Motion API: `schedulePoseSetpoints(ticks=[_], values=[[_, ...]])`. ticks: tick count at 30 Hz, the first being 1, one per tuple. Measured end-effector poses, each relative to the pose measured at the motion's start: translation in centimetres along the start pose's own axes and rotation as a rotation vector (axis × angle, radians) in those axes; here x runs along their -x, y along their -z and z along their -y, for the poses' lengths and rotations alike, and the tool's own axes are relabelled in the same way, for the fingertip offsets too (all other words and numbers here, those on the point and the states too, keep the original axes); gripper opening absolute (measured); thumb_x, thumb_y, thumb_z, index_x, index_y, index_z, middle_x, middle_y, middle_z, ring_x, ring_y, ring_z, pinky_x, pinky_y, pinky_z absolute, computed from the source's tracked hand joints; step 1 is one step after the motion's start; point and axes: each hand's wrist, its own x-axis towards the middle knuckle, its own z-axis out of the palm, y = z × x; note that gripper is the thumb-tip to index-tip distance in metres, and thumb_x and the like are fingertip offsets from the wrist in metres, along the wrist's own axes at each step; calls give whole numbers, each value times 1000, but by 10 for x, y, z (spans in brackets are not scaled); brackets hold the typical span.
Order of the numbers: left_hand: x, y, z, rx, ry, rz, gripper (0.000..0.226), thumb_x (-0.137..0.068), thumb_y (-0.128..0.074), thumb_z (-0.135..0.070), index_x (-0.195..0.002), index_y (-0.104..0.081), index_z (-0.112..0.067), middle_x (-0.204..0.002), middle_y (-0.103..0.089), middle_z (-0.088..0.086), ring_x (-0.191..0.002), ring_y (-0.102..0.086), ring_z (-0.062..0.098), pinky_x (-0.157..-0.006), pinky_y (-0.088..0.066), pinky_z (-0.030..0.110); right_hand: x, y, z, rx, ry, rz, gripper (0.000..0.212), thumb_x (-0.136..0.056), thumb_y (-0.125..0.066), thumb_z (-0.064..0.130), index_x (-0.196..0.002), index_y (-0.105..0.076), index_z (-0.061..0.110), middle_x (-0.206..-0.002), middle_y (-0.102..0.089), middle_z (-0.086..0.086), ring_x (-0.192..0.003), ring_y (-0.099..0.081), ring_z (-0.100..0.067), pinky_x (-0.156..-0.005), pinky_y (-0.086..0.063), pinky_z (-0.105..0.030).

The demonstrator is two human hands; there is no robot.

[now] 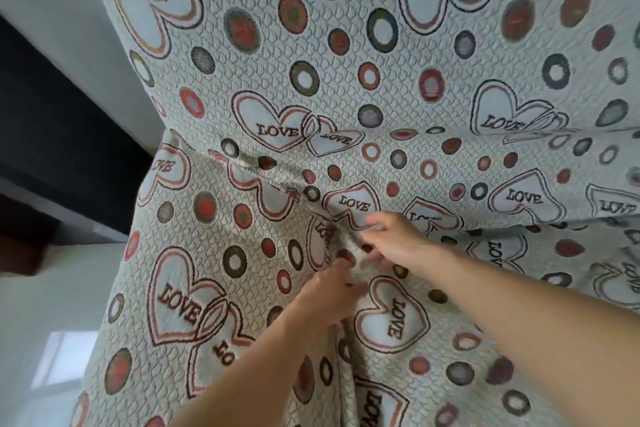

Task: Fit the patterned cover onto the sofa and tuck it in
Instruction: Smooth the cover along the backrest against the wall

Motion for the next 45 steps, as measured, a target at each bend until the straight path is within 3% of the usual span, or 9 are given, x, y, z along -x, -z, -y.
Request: schedulePoseSetpoints(ticks=[3,10,18,24,33,38,41,43,45], values=[[-10,27,-45,467,27,-119,45,-93,-57,-36,-131,-46,-15,-121,-60,7,-99,-61,24,-84,-52,36,1,43,8,-45,90,68,54,-88,-63,44,-135,-49,22,-122,-60,-1,-95,-61,-12,-86,-49,-30],[-29,110,-124,1459,-16,-178,69,-88,-58,-51,-145,-33,-21,-152,-34,1,-134,-40,26,-108,-37,45,-22,133,54,-1085,-50,-61,82,-64,-56,81,-115,-61,17,-118,-61,-6,-101,-61,-19,-86,-53,-44],[-29,153,-168,1846,-79,-74,111,-73,-43,-83,-146,-26,-1,-140,-43,24,-125,-47,41,-105,-37,56,-13,173,71,-1018,-37,28,85,-74,-42,82,-109,-66,9,-105,-71,-8,-100,-65,-22,-90,-47,-46],[-21,213,-218,1923,-318,-111,100,-75,-35,-86,-150,-21,-21,-149,-33,19,-126,-45,43,-97,-40,66,-13,201,150,-1066,127,29,82,-79,-39,79,-109,-66,8,-110,-68,-7,-102,-62,-21,-90,-46,-47],[-22,258,-235,1876,-322,-160,104,-71,-38,-88,-152,-19,-25,-152,-33,12,-129,-45,36,-99,-37,65,-14,230,198,-976,120,-42,90,-70,-39,87,-114,-66,13,-107,-69,-5,-100,-64,-20,-82,-45,-45],[-24,284,-246,1621,-279,-261,36,-89,-46,-40,-115,-52,-15,-123,-58,4,-114,-57,26,-103,-30,65,-23,236,231,-811,137,-213,78,-55,-60,84,-100,-66,21,-99,-71,-4,-86,-65,-20,-85,-52,-43],[-34,292,-250,1423,-243,-278,7,-89,-45,-17,-84,-50,-16,-92,-63,1,-104,-60,20,-100,-33,65,-40,243,244,-684,104,-274,96,-51,-54,87,-119,-59,19,-113,-67,-7,-98,-64,-28,-89,-49,-50],[-45,295,-248,1348,-228,-300,10,-88,-47,-8,-97,-50,-10,-87,-63,3,-98,-61,20,-96,-39,65,-46,247,247,-604,81,-216,90,-64,-48,84,-123,-56,17,-116,-64,-9,-103,-62,-31,-90,-49,-50],[-54,296,-244,1323,-193,-316,45,-83,-58,-14,-124,-44,-5,-95,-66,4,-100,-62,19,-89,-46,62,-46,252,247,-566,76,-188,77,-75,-47,79,-118,-58,16,-107,-67,-10,-93,-65,-28,-84,-52,-45]])
